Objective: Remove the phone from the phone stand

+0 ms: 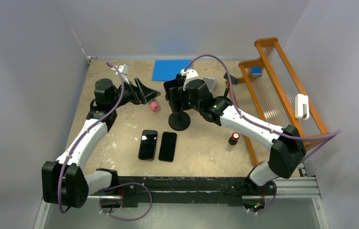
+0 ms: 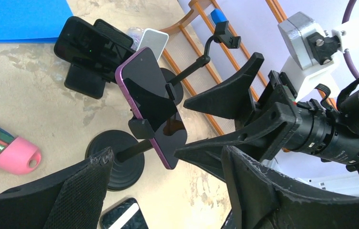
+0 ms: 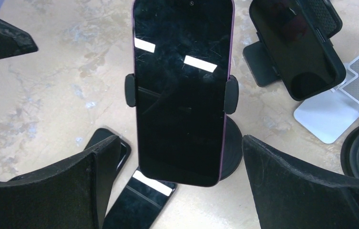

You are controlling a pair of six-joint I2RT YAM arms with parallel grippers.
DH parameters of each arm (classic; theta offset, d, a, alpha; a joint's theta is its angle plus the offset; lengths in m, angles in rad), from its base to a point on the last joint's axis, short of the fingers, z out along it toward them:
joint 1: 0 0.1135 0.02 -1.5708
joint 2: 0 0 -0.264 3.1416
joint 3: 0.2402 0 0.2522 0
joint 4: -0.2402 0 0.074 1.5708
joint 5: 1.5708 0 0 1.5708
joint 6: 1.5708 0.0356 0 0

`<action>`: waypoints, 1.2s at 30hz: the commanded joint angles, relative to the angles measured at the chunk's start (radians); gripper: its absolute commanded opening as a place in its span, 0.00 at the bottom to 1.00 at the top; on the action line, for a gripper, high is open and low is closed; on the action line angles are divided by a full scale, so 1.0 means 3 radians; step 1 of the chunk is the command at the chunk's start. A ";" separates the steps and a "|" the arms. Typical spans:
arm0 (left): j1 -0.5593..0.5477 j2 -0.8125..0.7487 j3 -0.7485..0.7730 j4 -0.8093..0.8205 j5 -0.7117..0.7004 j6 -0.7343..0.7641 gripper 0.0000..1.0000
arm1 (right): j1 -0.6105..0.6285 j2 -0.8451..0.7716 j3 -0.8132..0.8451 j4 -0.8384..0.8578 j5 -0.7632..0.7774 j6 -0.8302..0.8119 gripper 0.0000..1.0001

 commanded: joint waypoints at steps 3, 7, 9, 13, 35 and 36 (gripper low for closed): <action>-0.0025 0.0016 0.0004 0.0195 0.0100 0.0073 0.80 | 0.0021 0.0052 0.0219 -0.0071 0.0182 -0.0149 0.99; -0.0025 0.0034 0.0006 0.0202 0.0117 0.0063 0.80 | 0.0100 0.0130 0.0281 -0.0120 0.0284 -0.0183 0.99; -0.0026 0.0037 0.0001 0.0204 0.0122 0.0062 0.80 | 0.0117 0.0165 0.0299 -0.0131 0.0315 -0.0185 0.99; -0.0030 0.0042 0.0001 0.0204 0.0126 0.0063 0.80 | 0.0132 0.0204 0.0333 -0.0140 0.0366 -0.0191 0.99; -0.0046 0.0150 -0.0011 0.0227 0.0163 0.0034 0.78 | 0.0179 0.0365 0.0423 -0.0178 0.0478 -0.0202 0.95; -0.0046 0.0154 -0.0009 0.0228 0.0165 0.0030 0.78 | 0.0179 0.0368 0.0429 -0.0181 0.0482 -0.0204 0.95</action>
